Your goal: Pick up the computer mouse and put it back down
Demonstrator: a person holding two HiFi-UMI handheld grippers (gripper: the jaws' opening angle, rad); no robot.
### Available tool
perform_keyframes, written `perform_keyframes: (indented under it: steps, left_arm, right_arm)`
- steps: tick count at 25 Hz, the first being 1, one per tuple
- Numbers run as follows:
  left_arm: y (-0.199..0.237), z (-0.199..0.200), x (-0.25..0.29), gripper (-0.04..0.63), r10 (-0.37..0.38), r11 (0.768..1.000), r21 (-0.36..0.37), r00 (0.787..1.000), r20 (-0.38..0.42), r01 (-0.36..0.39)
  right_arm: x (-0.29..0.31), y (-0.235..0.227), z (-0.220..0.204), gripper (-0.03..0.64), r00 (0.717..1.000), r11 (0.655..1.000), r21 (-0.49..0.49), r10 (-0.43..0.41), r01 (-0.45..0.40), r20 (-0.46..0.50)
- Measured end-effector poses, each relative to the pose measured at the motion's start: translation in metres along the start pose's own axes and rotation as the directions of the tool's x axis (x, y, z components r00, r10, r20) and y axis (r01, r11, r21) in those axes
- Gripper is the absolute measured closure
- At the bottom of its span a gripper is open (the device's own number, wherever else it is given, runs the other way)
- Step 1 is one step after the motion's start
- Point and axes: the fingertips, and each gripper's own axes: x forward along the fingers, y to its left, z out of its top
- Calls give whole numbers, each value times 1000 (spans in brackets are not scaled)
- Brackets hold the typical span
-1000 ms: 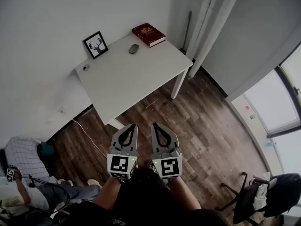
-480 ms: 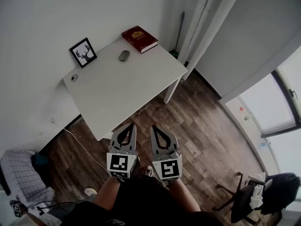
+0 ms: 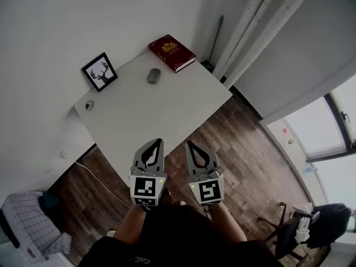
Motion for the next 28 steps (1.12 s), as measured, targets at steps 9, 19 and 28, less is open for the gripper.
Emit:
perform_keyframes:
  steps: [9, 19, 28]
  left_arm:
    - [51, -4, 28, 594, -24, 999, -46, 999, -26, 23]
    - [94, -3, 64, 594, 24, 997, -76, 1000, -11, -25]
    - [127, 6, 156, 594, 87, 993, -76, 996, -31, -89]
  right_arm:
    - [71, 11, 16, 598, 1000, 999, -45, 14, -15, -10]
    - [136, 9, 11, 598, 997, 995, -47, 82, -83, -7]
    - [219, -40, 4, 598, 986, 986, -22, 164, -163, 15]
